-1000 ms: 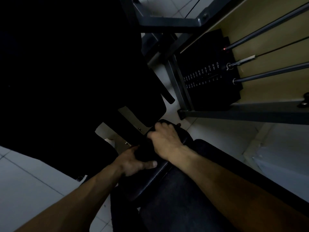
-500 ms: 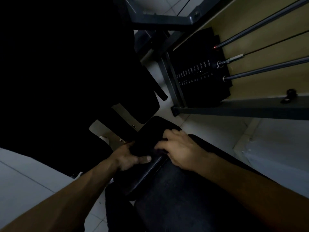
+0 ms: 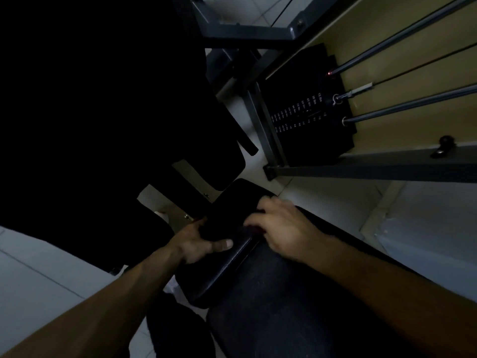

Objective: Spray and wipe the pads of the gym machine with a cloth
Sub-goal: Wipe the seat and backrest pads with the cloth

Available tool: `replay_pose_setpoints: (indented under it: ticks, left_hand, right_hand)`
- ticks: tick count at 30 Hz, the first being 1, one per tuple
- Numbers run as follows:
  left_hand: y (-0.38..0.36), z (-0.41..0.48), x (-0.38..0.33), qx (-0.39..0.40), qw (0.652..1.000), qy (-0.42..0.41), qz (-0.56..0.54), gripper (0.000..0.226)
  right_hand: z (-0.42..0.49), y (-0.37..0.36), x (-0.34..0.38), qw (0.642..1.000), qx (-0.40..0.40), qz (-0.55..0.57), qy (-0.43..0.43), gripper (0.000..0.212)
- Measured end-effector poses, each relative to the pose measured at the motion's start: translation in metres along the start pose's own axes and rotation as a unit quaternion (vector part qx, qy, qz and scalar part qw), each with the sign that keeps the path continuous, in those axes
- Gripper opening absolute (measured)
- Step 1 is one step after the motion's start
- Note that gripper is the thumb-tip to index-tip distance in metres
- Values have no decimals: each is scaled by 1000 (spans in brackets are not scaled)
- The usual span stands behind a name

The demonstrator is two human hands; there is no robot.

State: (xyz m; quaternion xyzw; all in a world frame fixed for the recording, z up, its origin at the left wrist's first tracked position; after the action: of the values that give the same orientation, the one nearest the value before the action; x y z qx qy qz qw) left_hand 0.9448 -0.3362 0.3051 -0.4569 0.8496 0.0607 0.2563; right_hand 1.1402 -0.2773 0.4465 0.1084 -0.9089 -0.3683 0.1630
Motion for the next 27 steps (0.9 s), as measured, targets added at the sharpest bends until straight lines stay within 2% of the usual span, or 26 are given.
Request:
replay_pose_setpoints:
  ticks: [3, 5, 7, 10, 11, 13, 15, 18, 21, 23, 27]
  left_hand:
    - [-1, -4, 2, -4, 1000, 19, -14, 121]
    - [0, -5, 6, -15, 1000, 13, -9, 122]
    - [3, -5, 11, -23, 1000, 6, -2, 112]
    - [10, -16, 20, -41, 999, -2, -1, 62]
    - [10, -20, 25, -45, 999, -5, -1, 56]
    - [10, -25, 33, -42, 999, -16, -20, 64]
    - [8, -25, 38, -49, 998, -24, -35, 72]
    - [6, -25, 40, -51, 997, -37, -46, 62]
    - [4, -22, 46, -53, 996, -50, -48, 52]
    - [3, -22, 48, -64, 995, -56, -49, 50]
    - [2, -17, 50, -62, 995, -51, -59, 57]
  right_hand:
    - [29, 9, -28, 993, -41, -42, -106, 49]
    - [48, 0, -11, 989, -49, -44, -132, 49]
    - [51, -21, 23, 994, -21, -34, -97, 48]
    - [32, -43, 63, 999, 19, -25, 7, 45]
    - [27, -41, 63, 999, 25, -29, 32, 45]
    - [25, -31, 45, 997, 30, -56, 38, 46]
    - [36, -18, 15, 996, 5, -88, -10, 45]
    - [69, -6, -17, 990, -18, -109, -88, 43]
    - [105, -18, -12, 989, -7, -91, -115, 45]
    - [121, -38, 8, 991, 3, -83, -102, 43]
    - [120, -66, 42, 993, 66, -94, -10, 42]
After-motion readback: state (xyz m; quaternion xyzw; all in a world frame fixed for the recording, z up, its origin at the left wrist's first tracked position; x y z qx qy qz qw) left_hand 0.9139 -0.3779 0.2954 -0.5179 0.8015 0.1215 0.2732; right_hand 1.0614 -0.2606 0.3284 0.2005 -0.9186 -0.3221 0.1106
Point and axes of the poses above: each hand's wrist, its own z-axis towards the middle knuckle, its own y-axis out of the back of the hand, x = y × z, the point moved 3 cm from there along z, towards the middle knuckle, and after that the axes turned 4 degrees about -x, right-handed, at the moved point
